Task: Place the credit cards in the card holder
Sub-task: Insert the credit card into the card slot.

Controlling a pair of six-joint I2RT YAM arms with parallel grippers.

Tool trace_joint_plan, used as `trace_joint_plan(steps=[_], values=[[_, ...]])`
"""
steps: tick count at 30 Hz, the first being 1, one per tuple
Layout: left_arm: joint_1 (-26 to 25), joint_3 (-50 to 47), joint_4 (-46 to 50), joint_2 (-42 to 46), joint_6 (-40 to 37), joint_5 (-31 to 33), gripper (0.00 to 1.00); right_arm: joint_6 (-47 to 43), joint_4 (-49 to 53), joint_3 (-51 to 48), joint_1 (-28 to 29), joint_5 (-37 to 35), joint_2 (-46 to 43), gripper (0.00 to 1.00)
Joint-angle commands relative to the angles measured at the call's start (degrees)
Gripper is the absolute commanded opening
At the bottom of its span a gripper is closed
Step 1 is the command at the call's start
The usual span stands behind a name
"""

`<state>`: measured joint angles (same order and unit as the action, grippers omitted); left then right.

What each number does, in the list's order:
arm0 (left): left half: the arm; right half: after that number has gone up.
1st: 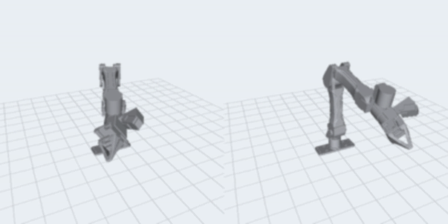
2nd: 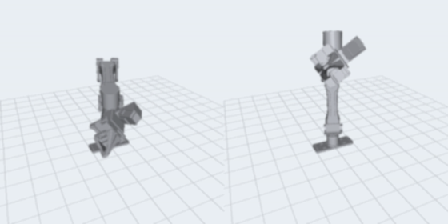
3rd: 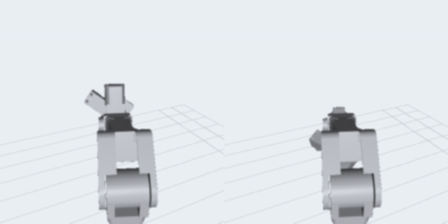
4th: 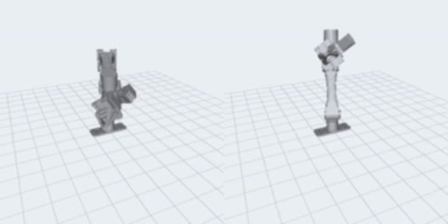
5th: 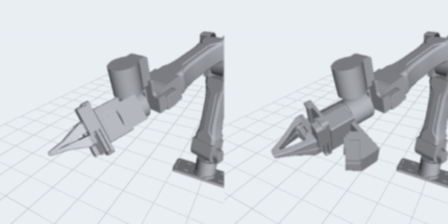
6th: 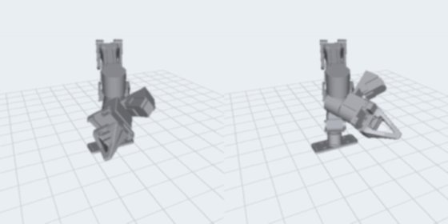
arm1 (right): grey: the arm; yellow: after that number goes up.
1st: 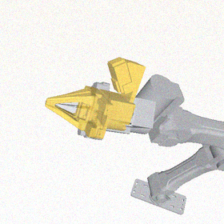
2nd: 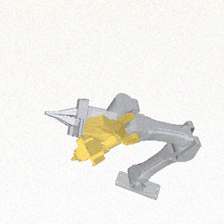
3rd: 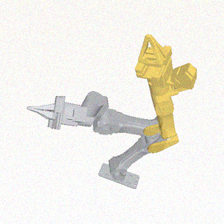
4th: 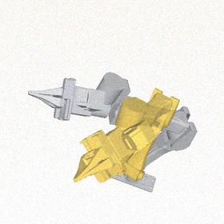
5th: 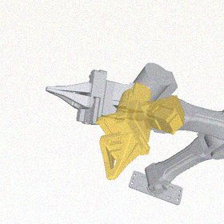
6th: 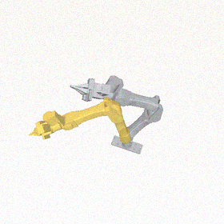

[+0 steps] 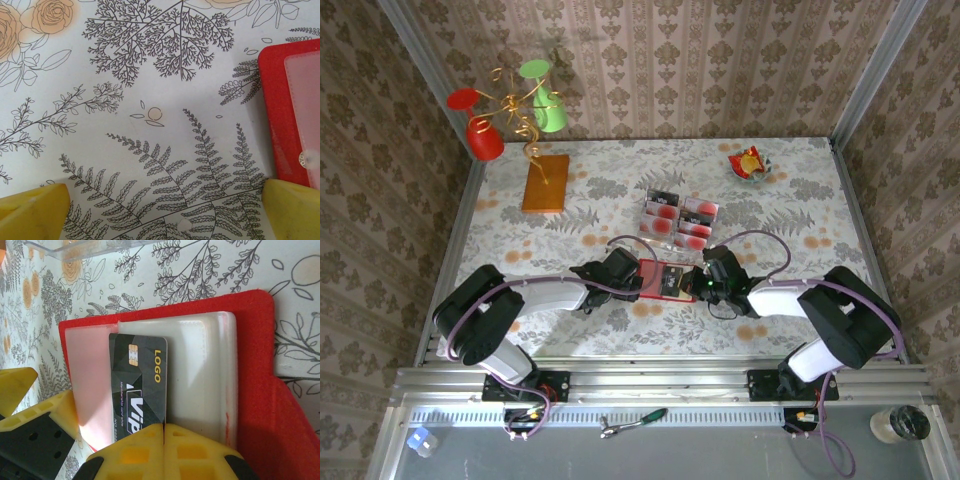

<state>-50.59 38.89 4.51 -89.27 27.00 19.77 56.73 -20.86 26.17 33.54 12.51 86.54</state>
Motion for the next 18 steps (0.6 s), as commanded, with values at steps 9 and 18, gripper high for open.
trace_joint_plan(steps=[9,18], values=[[-0.31,0.92,1.33,-0.73,0.61,0.62,1.00,-2.17,7.24,3.34,-0.58,2.77,3.37,0.00],[-0.32,1.01,0.94,-1.06,0.77,0.50,1.00,-2.43,6.01,5.07,-0.58,4.60,6.01,0.00]])
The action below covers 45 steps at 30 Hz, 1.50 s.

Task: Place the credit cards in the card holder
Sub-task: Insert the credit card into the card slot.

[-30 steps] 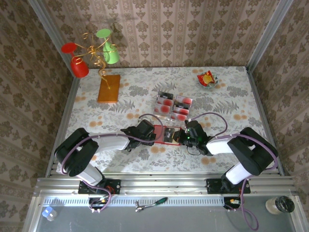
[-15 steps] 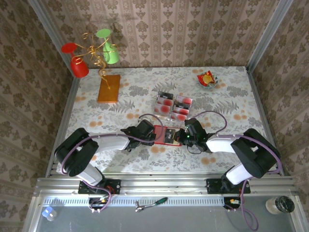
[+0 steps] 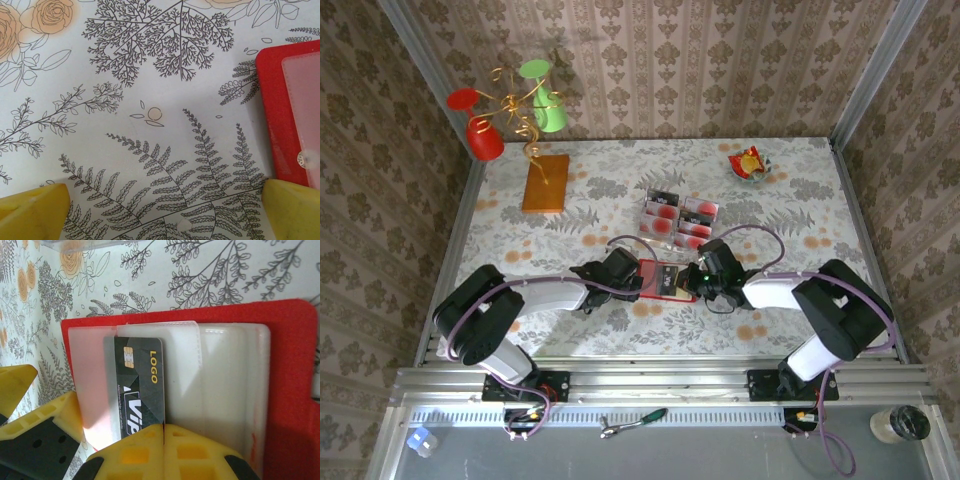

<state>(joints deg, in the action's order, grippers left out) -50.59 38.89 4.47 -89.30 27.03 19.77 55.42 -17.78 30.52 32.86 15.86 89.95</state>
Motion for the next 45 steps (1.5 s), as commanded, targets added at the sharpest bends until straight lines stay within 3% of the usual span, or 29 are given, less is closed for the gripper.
trace_joint_plan(steps=[1,6,13,16,19,22,25,45], values=[[-0.35,1.01,0.93,-0.98,0.79,0.36,1.00,-0.97,2.44,1.09,0.16,1.73,3.29,0.00],[-0.43,0.70,0.98,-0.62,1.09,0.53,1.00,-0.91,1.82,3.28,0.69,3.42,5.75,0.03],[-0.30,-0.70,1.07,1.38,1.71,0.82,1.00,-5.46,10.18,5.87,0.19,2.64,0.60,0.40],[0.00,-1.47,1.24,2.83,1.72,1.32,1.00,-8.23,15.41,7.83,0.01,0.95,-2.38,0.45],[0.53,-2.06,1.13,3.84,1.72,1.33,1.00,-11.62,20.54,11.14,0.01,-0.54,-2.43,0.38],[0.75,-2.33,1.15,4.22,1.72,1.26,1.00,-13.50,22.71,13.64,0.16,-1.12,-0.75,0.21],[0.95,-2.33,1.16,3.99,1.79,1.13,1.00,-14.37,23.72,15.66,0.49,-1.82,1.43,0.11],[1.04,-2.64,-0.05,3.60,1.90,0.03,1.00,-12.98,24.26,23.68,7.43,-3.64,12.29,0.05]])
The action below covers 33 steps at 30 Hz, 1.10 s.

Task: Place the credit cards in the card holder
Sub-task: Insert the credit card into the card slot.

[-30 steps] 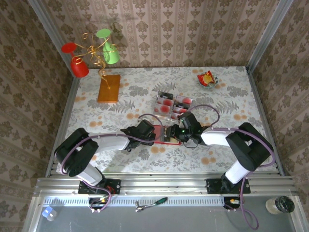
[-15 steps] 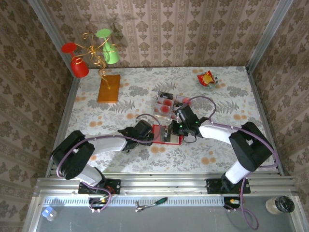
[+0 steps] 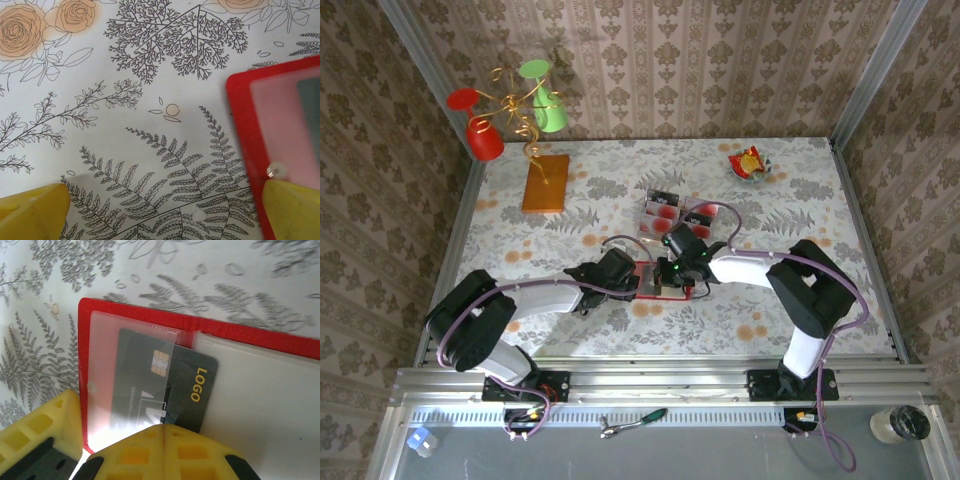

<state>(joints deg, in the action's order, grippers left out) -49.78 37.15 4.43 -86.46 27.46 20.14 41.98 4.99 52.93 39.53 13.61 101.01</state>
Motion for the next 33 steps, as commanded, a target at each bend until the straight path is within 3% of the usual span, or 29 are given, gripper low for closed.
trace_joint_plan(steps=[1,11,33], values=[[0.22,-0.85,-0.03,0.77,1.45,-0.45,1.00,0.42,1.72,1.42,0.73,-1.39,0.77,0.05],[0.27,-1.63,0.69,2.02,1.30,0.21,1.00,-2.18,7.22,1.18,-1.30,-4.37,-7.13,0.06],[1.53,-3.22,0.32,2.68,0.94,-0.45,1.00,-1.87,5.70,4.64,0.19,-2.11,1.11,0.04]])
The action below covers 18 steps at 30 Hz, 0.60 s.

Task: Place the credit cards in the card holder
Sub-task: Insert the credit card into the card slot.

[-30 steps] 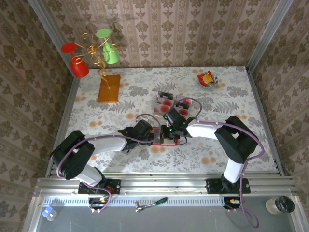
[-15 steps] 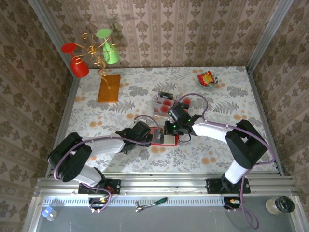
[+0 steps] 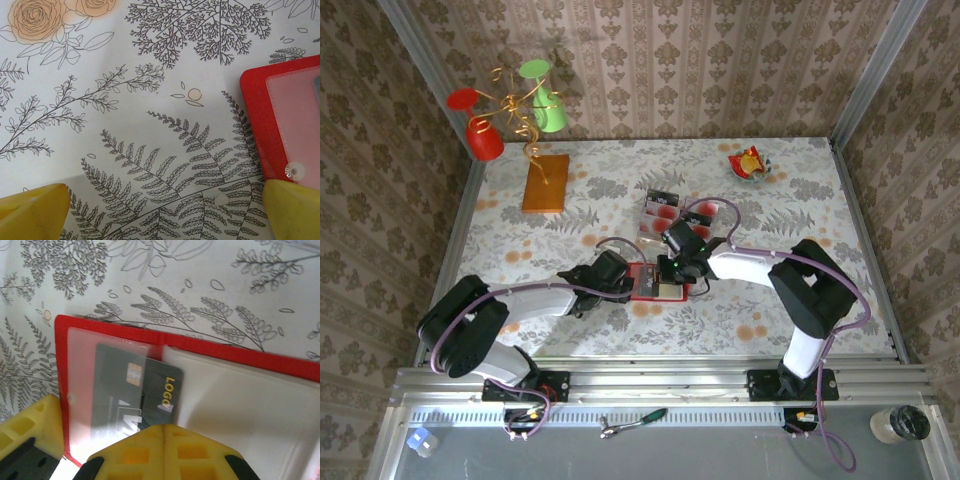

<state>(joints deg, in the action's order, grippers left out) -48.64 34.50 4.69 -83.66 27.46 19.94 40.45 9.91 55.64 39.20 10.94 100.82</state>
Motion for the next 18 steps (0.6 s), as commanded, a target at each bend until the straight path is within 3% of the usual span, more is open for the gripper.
trace_joint_plan(steps=[1,18], values=[[0.37,-0.65,-0.03,-0.20,0.93,-0.29,1.00,-0.41,0.92,2.19,0.68,0.57,1.55,0.04],[0.39,-0.49,-0.51,-0.86,1.17,-0.87,1.00,0.35,0.14,2.74,1.67,1.20,1.46,0.03]])
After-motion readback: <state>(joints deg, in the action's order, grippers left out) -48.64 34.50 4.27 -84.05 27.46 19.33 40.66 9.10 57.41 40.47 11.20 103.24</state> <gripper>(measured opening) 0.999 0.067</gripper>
